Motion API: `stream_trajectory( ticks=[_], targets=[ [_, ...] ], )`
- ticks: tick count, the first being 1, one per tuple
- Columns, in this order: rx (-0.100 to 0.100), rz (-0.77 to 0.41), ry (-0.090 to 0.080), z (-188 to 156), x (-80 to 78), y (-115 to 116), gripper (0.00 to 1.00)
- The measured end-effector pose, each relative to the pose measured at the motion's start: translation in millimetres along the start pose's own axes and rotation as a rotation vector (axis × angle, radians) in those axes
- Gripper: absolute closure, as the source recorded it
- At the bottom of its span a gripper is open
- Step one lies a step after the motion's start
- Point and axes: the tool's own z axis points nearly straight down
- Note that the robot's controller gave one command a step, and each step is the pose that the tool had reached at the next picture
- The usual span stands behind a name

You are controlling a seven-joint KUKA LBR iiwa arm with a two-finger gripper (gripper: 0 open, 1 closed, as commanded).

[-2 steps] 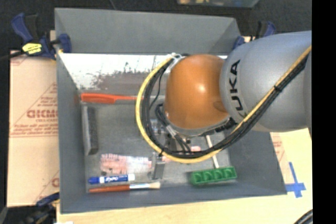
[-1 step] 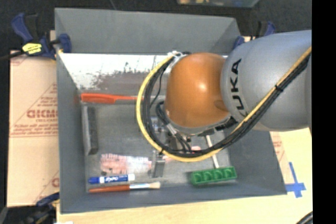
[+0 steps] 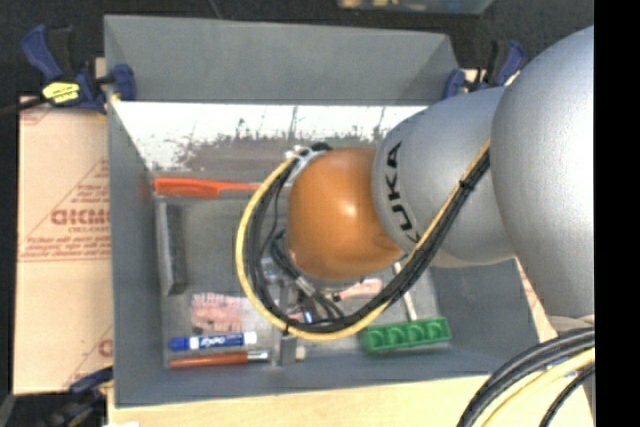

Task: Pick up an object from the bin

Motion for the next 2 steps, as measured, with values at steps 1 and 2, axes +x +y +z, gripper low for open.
stream_trajectory(
  ticks=[1,2],
  targets=[
    [0.000,0.005,-0.010,3,-44.3,-11,0.00],
    [-0.001,-0.258,0.008,-32,0.3,4,0.00]
  ],
)
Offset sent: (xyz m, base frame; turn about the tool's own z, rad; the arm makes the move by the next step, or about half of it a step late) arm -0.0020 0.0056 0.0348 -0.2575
